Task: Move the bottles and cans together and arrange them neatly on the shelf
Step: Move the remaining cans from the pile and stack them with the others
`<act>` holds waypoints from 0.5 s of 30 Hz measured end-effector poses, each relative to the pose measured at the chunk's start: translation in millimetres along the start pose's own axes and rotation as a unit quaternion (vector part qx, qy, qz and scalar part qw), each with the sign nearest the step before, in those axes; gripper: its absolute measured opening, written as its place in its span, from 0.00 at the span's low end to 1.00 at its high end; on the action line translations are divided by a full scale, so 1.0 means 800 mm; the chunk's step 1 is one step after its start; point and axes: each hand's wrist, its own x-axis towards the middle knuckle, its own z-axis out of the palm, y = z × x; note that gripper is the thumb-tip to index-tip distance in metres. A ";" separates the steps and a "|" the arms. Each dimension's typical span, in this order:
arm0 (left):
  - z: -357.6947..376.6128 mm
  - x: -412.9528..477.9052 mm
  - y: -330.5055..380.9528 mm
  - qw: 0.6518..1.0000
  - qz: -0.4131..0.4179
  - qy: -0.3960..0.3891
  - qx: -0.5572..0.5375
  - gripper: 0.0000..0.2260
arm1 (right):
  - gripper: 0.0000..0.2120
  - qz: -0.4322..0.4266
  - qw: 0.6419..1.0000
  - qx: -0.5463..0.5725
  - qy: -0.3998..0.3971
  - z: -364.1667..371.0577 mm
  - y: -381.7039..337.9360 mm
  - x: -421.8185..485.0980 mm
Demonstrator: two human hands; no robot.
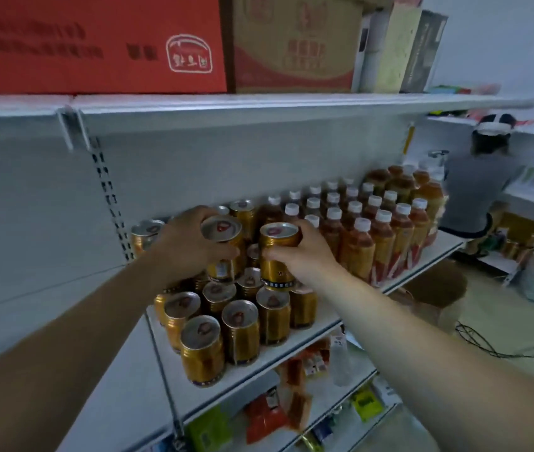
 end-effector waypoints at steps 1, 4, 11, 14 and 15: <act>-0.004 0.009 -0.004 0.999 0.004 0.001 0.033 0.26 | 0.16 -0.006 1.000 0.000 -0.011 0.006 0.003 0.016; -0.010 0.026 -0.019 0.996 -0.006 -0.001 0.091 0.25 | 0.21 -0.014 0.999 0.003 -0.049 0.026 0.012 0.059; 0.011 0.048 -0.050 0.961 -0.104 0.041 0.252 0.37 | 0.21 -0.068 0.985 0.035 -0.153 0.062 0.049 0.133; 0.021 0.053 -0.058 0.941 -0.174 0.034 0.288 0.38 | 0.25 -0.081 0.973 0.025 -0.216 0.066 0.061 0.153; 0.023 0.054 -0.060 0.937 -0.180 0.034 0.296 0.38 | 0.27 -0.092 0.968 0.024 -0.233 0.067 0.063 0.159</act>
